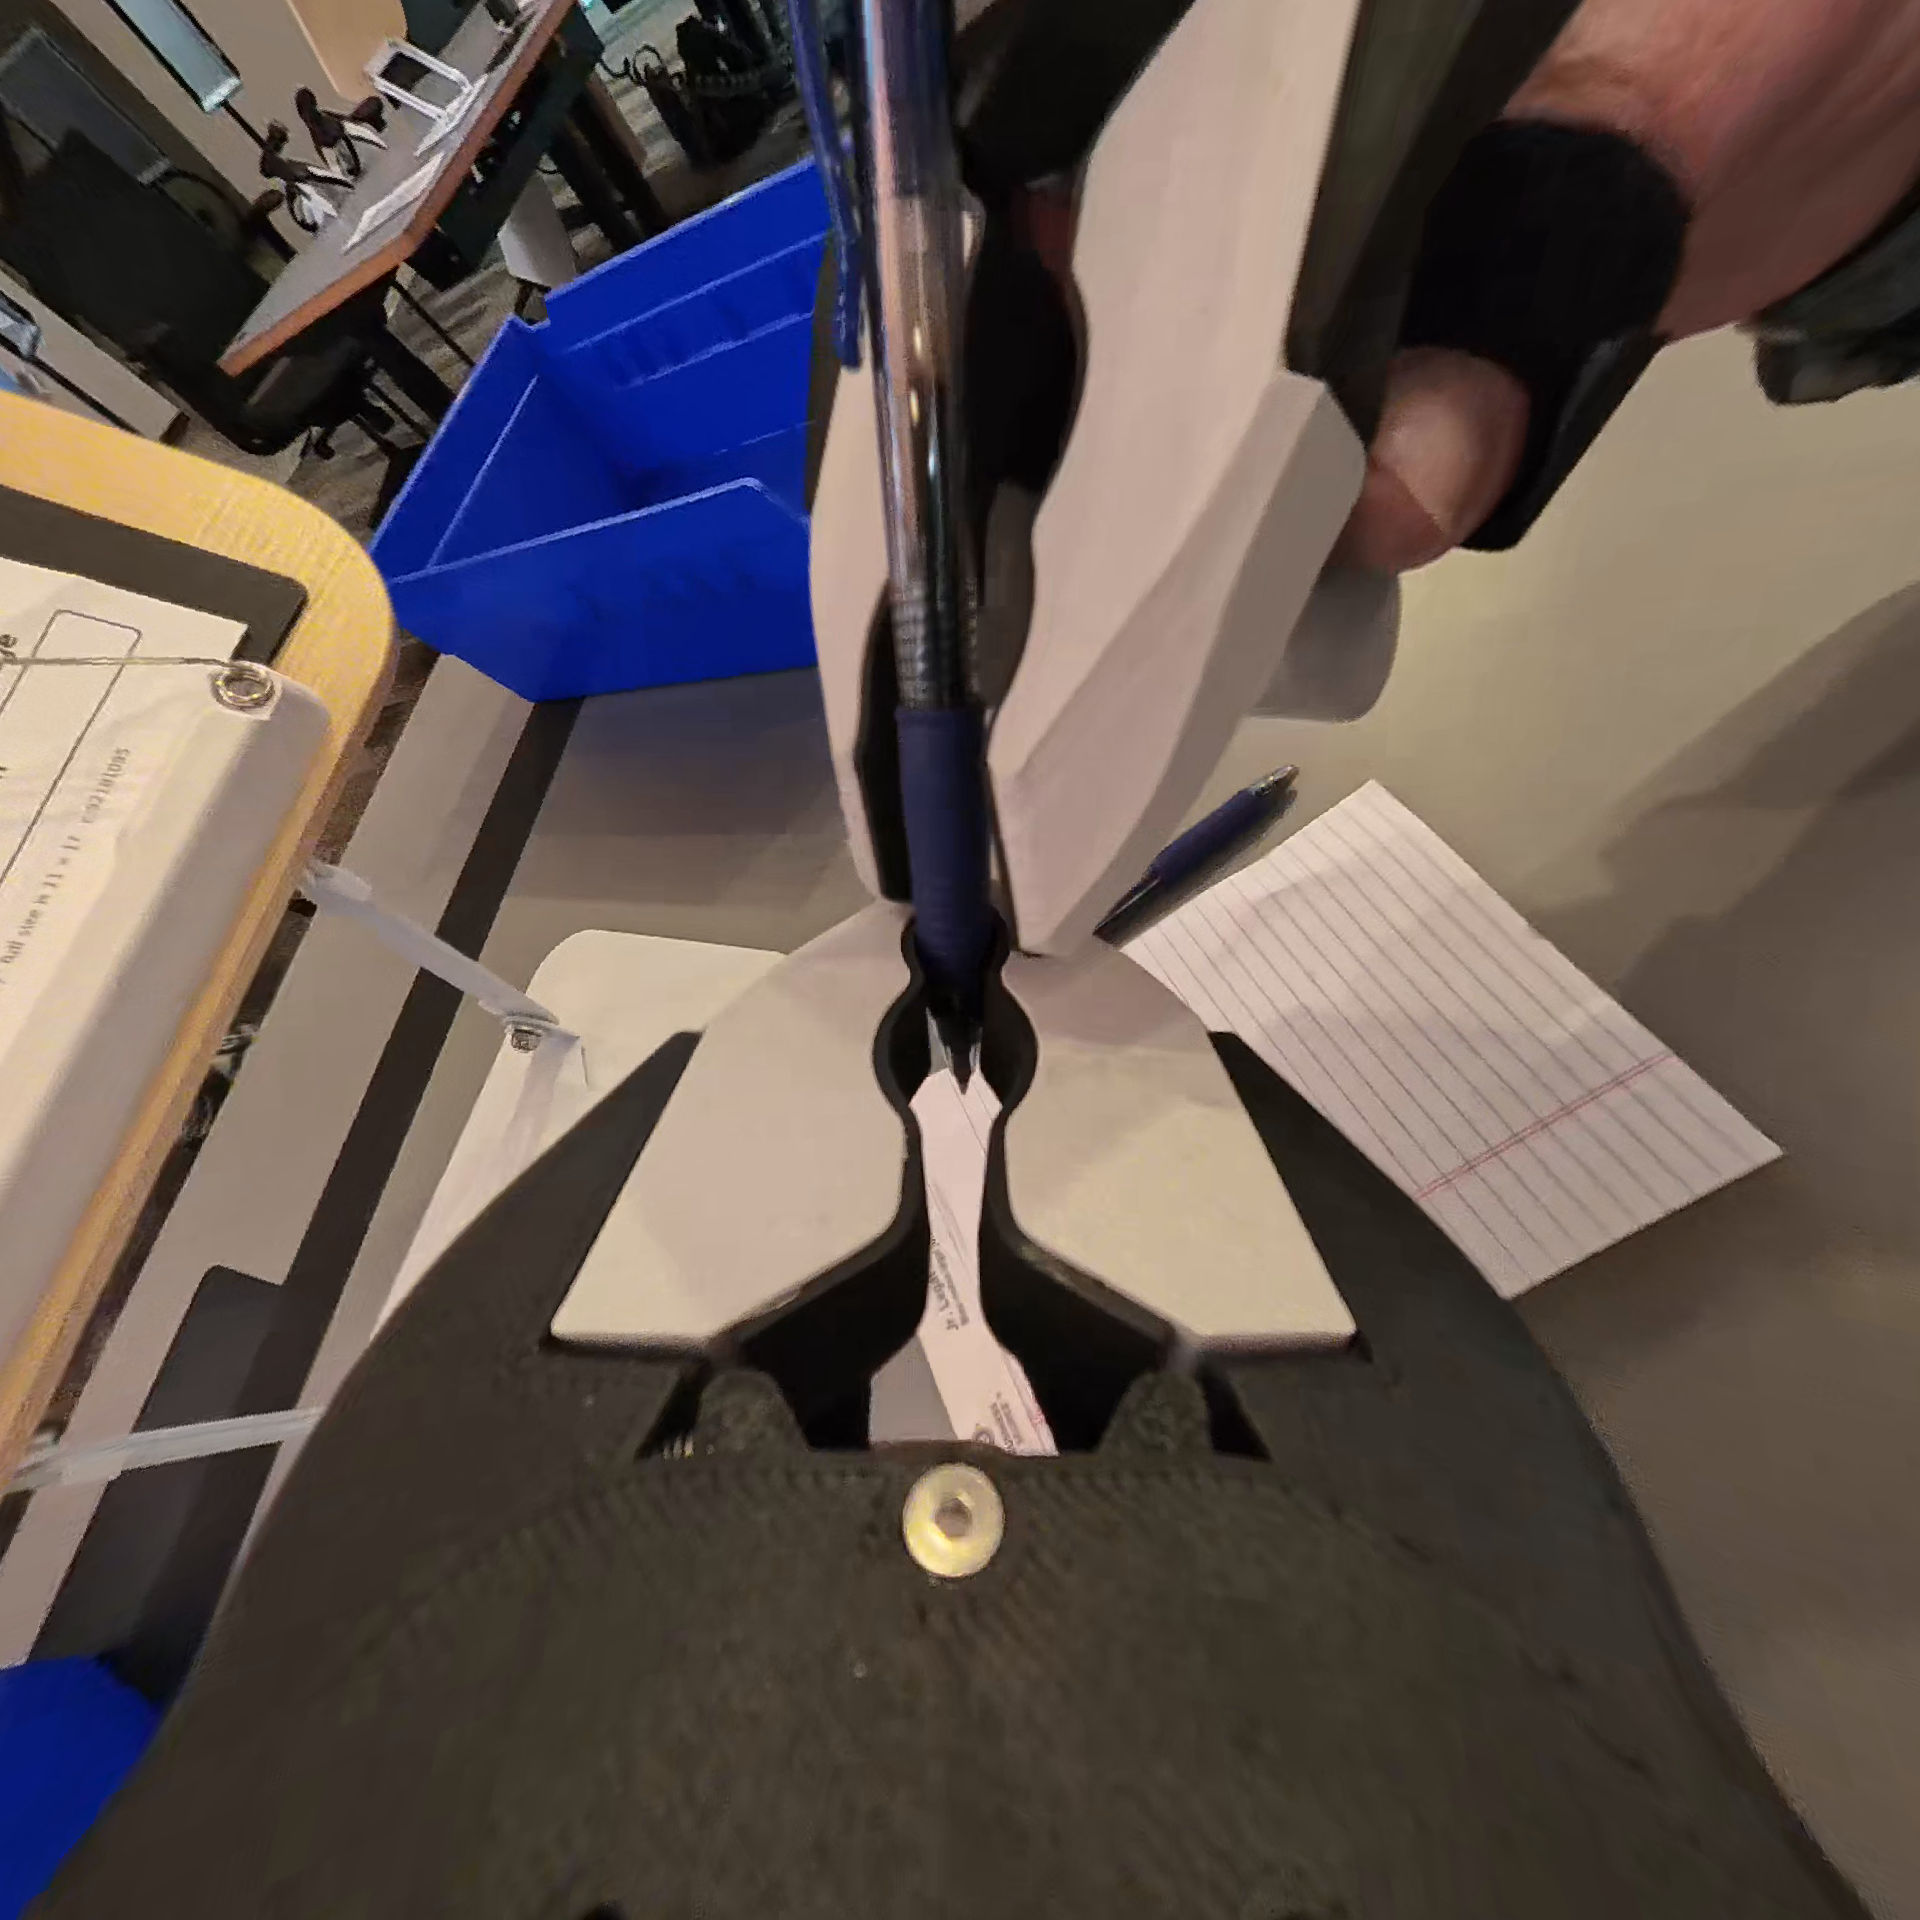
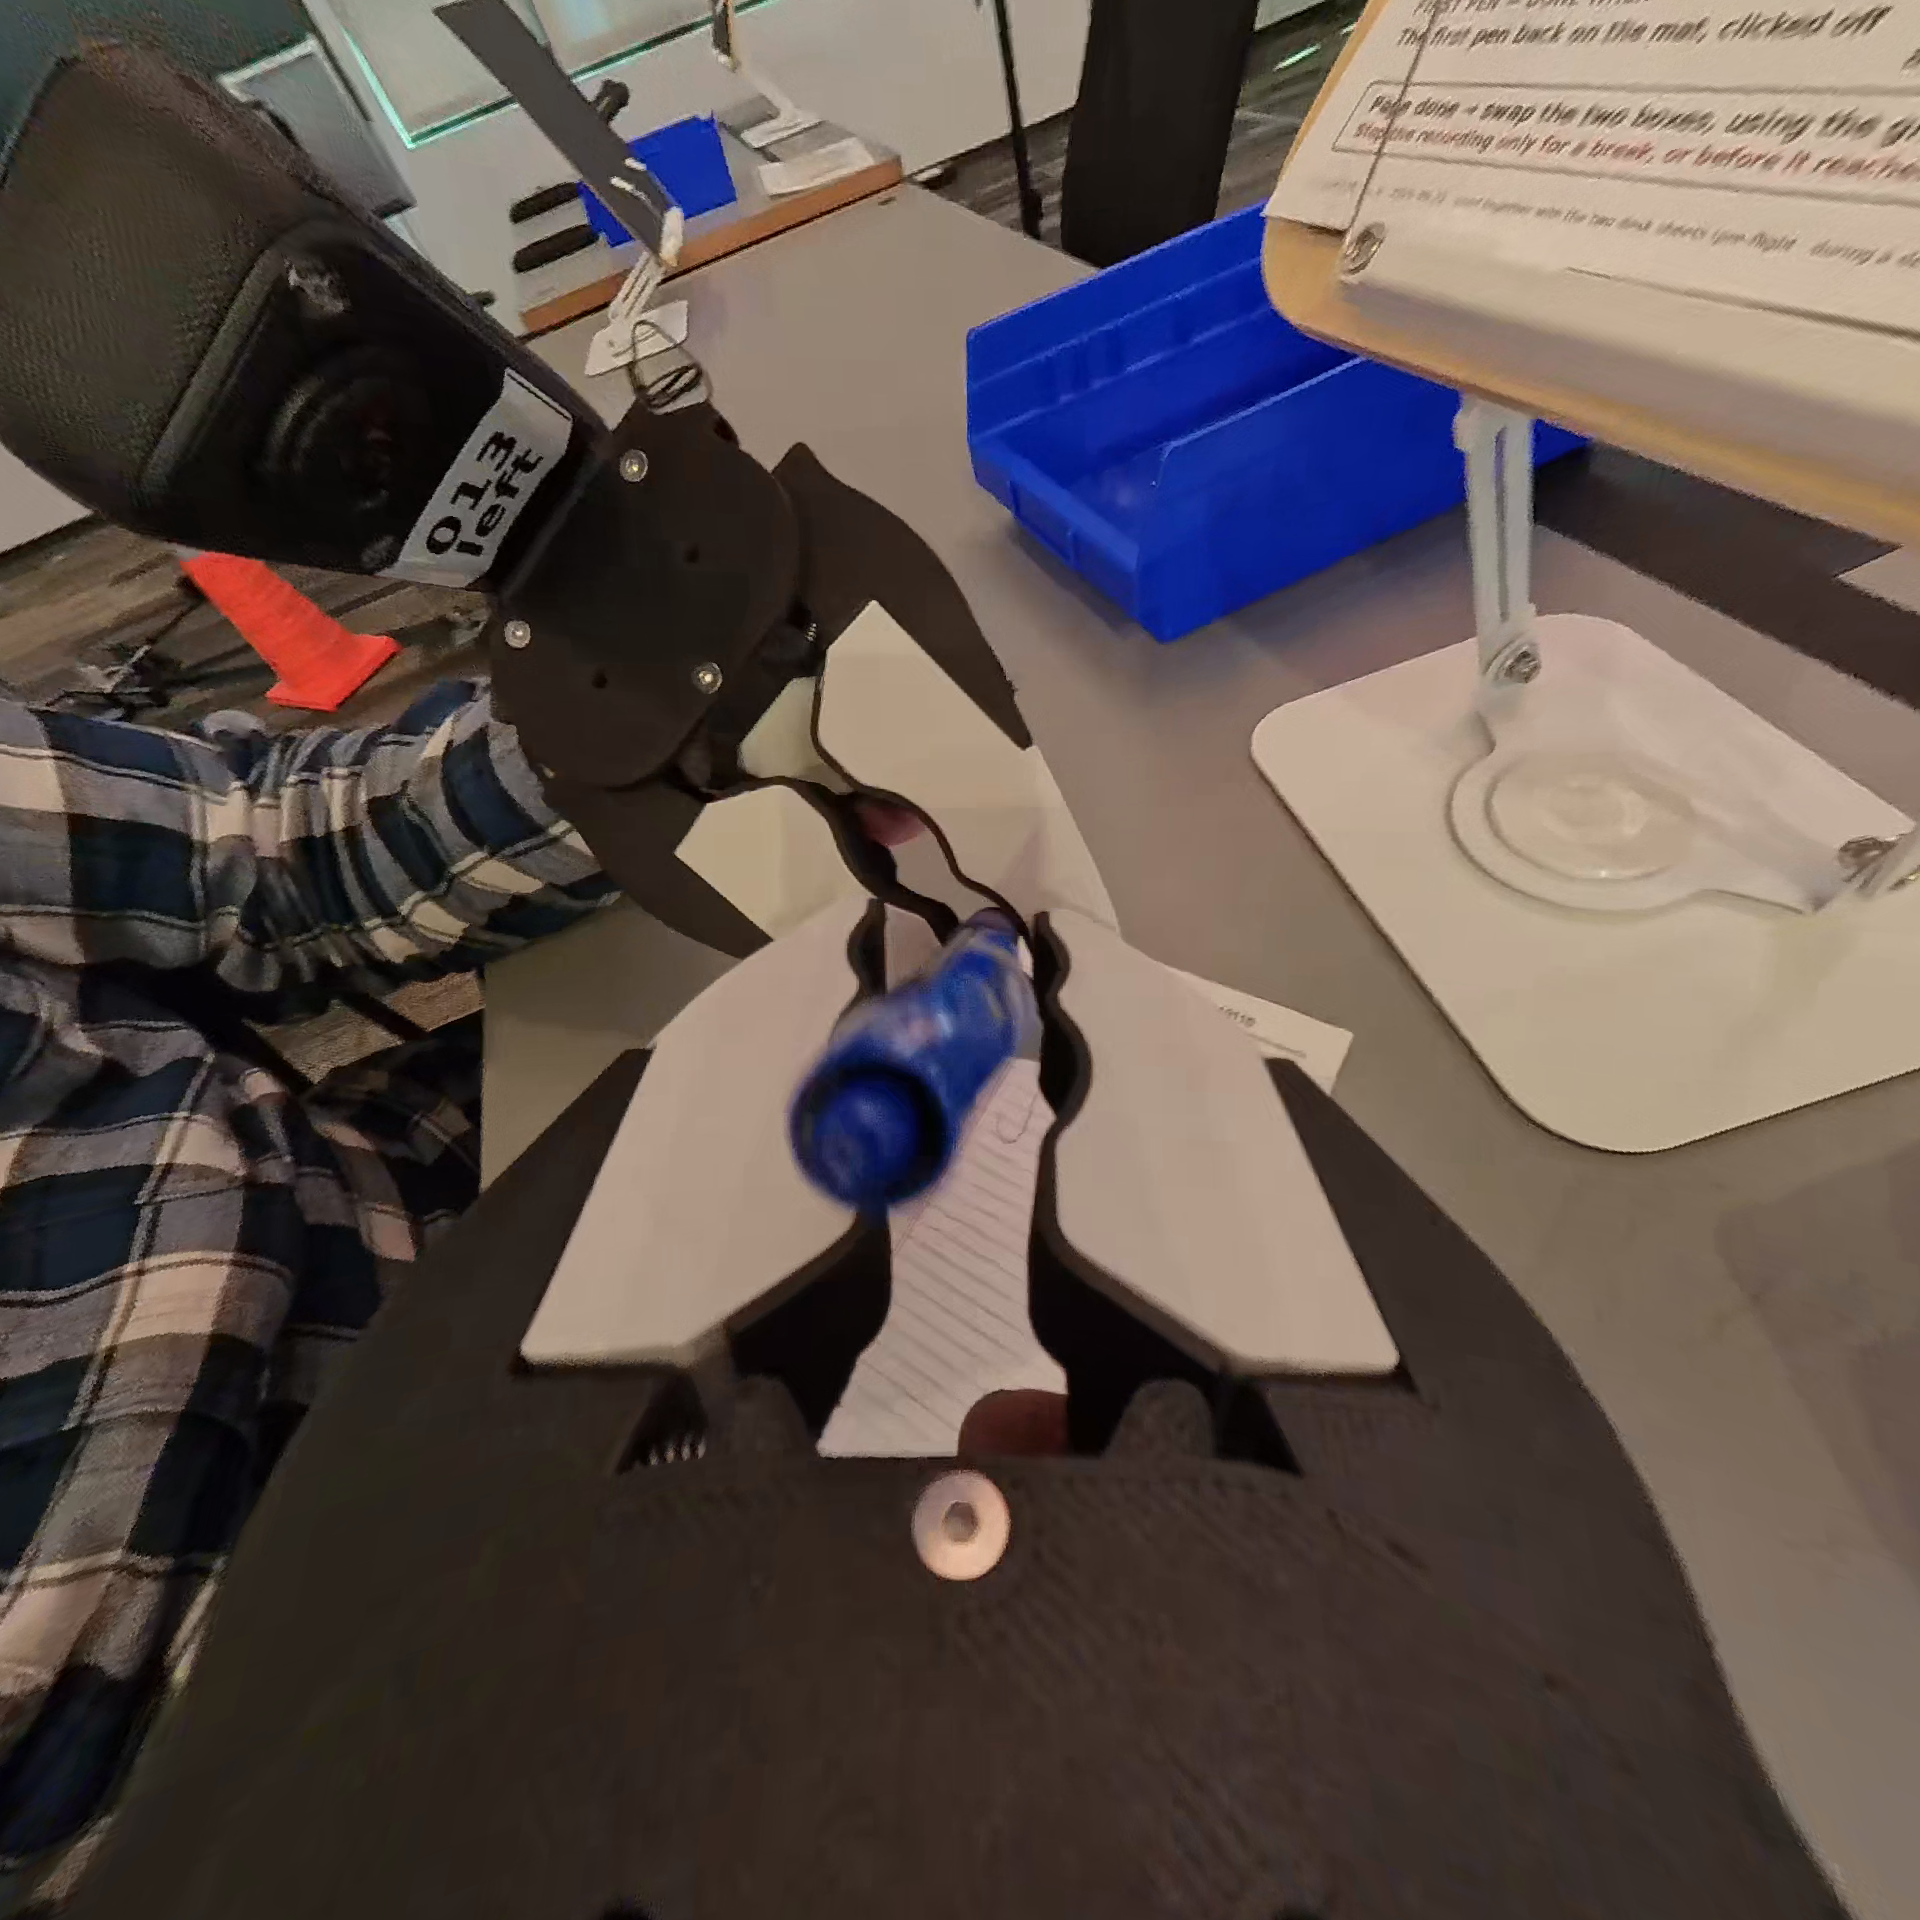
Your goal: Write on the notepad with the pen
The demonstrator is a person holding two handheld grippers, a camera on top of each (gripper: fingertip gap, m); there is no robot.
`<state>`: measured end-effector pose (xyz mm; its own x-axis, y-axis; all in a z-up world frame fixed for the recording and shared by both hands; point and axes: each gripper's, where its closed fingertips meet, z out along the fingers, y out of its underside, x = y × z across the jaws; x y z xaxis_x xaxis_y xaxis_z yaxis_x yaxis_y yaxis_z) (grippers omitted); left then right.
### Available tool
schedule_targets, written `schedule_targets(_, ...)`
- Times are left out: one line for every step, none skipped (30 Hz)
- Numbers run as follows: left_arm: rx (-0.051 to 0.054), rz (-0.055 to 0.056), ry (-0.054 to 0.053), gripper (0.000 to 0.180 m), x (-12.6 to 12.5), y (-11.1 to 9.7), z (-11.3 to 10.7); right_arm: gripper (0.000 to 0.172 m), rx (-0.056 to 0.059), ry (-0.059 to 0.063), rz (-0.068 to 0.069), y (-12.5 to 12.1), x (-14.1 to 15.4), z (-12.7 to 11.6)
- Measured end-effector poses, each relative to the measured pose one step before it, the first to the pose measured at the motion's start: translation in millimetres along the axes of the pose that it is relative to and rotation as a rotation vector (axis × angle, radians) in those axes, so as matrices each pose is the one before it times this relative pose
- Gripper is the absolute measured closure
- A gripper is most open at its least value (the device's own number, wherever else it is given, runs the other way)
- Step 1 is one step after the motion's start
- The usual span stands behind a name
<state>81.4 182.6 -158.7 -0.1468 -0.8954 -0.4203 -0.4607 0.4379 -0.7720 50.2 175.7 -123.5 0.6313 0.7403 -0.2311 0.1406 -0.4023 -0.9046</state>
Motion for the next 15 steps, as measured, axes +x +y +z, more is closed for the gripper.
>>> schedule_targets(-0.0122,0.0095,0.0002,0.176,1.30,0.89,1.03,0.148,-0.0108,0.0034,0.0099,1.57,0.74,-0.18)
schedule_targets(-0.0028,0.0124,-0.0154,0.176,-0.56,-0.30,0.40,0.152,-0.0043,0.0127,0.0014,0.65,1.67,-0.60)
schedule_targets(-0.0021,0.0118,-0.0209,0.176,-1.52,-0.47,0.11,0.157,-0.0017,0.0088,0.0009,0.44,1.16,-0.42)
schedule_targets(-0.0090,0.0072,-0.0029,0.176,0.44,0.26,0.10,0.159,-0.0008,0.0060,0.0025,0.47,0.95,-0.08)
schedule_targets(-0.0112,0.0089,-0.0167,0.176,-1.62,0.60,0.15,0.159,-0.0013,0.0077,0.0083,0.66,1.43,0.23)
schedule_targets(-0.0107,0.0119,-0.0297,0.176,-3.19,1.08,0.14,0.159,-0.0074,0.0080,0.0124,1.51,1.54,0.97)
schedule_targets(-0.0180,0.0039,-0.0114,0.176,-0.98,2.24,0.94,0.156,-0.0073,0.0088,0.0107,1.23,1.45,1.21)
schedule_targets(-0.0106,0.0028,-0.0068,0.176,-0.41,1.55,1.17,0.156,0.0000,0.0122,0.0026,0.35,1.72,0.77)
schedule_targets(-0.0050,0.0046,-0.0197,0.176,-2.09,0.78,0.61,0.157,0.0033,0.0104,-0.0003,0.17,1.36,0.90)
schedule_targets(-0.0018,0.0078,-0.0195,0.176,-1.81,0.43,0.20,0.158,0.0018,0.0016,0.0040,0.28,0.67,0.53)
schedule_targets(0.0000,0.0040,-0.0067,0.176,-0.39,-0.05,0.25,0.160,0.0048,0.0043,-0.0041,-0.42,0.71,-0.03)
schedule_targets(-0.0006,0.0021,-0.0093,0.176,-1.19,-0.30,0.09,0.160,0.0070,0.0086,-0.0142,-0.70,0.53,-0.06)
schedule_targets(-0.0056,0.0180,-0.0214,0.176,-1.86,0.25,0.13,0.160,0.0022,0.0096,-0.0082,-0.07,0.39,0.45)
schedule_targets(-0.0113,0.0184,-0.0119,0.176,-0.23,1.40,0.47,0.160,-0.0039,0.0072,-0.0030,0.73,0.40,0.88)
schedule_targets(-0.0096,0.0104,-0.0037,0.176,0.07,1.62,0.80,0.160,-0.0049,0.0046,-0.0027,1.02,0.57,0.66)
